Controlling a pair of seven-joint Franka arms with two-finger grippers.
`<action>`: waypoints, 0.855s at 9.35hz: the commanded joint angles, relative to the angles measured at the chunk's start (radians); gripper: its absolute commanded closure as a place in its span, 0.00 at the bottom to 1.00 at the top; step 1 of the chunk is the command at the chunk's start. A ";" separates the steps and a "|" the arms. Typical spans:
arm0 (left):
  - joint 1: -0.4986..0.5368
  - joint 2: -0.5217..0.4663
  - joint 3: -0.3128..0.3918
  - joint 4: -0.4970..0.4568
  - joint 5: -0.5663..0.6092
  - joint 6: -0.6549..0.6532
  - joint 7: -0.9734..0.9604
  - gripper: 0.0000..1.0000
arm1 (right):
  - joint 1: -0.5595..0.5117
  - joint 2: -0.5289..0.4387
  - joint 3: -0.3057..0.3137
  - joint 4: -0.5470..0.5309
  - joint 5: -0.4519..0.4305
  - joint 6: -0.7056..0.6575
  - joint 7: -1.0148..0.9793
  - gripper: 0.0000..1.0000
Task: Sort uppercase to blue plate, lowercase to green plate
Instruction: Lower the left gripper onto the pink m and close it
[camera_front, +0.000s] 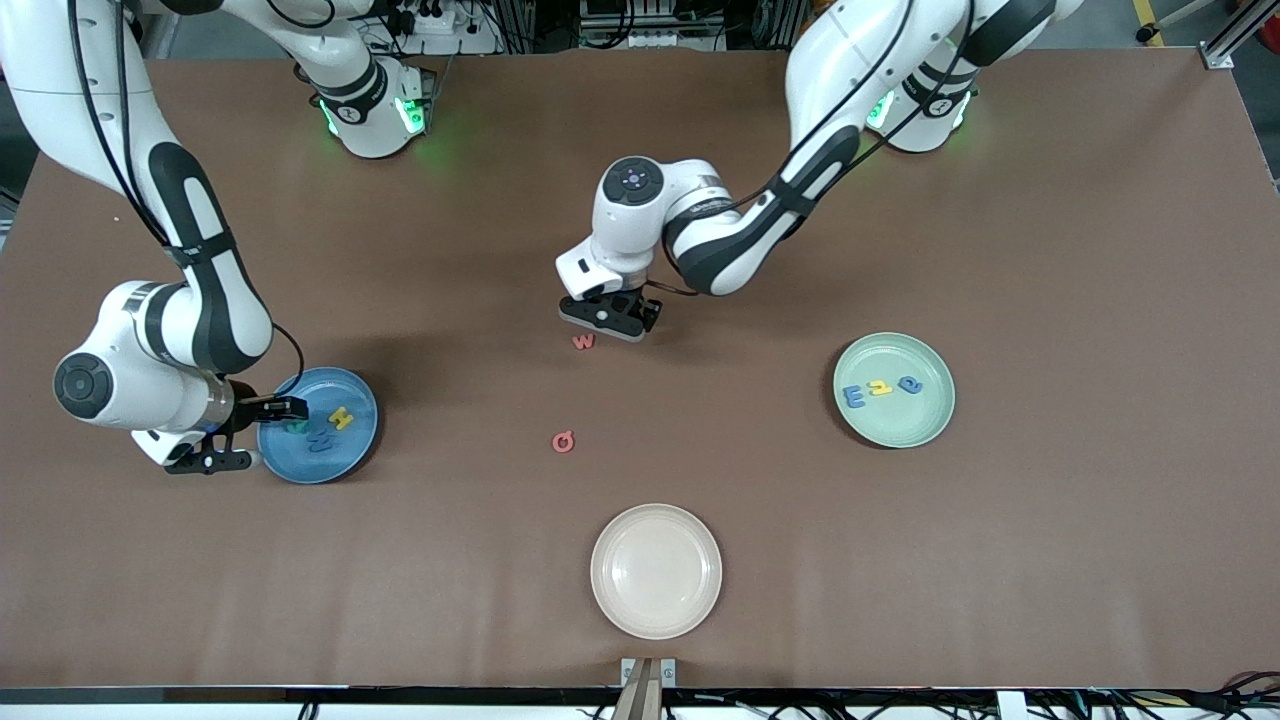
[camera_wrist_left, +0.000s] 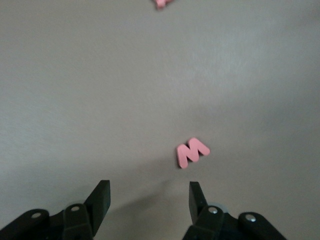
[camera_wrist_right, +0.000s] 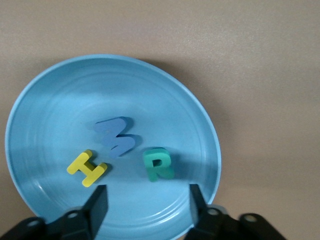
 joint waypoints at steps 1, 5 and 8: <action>-0.078 0.049 0.062 0.077 0.035 0.002 -0.023 0.28 | -0.006 -0.032 0.016 -0.012 -0.007 0.006 -0.003 0.00; -0.201 0.110 0.183 0.178 0.034 0.008 -0.067 0.28 | -0.009 -0.030 0.016 0.015 -0.007 0.008 0.003 0.00; -0.210 0.126 0.186 0.179 0.035 0.027 -0.087 0.28 | -0.009 -0.029 0.016 0.014 -0.007 0.008 0.003 0.00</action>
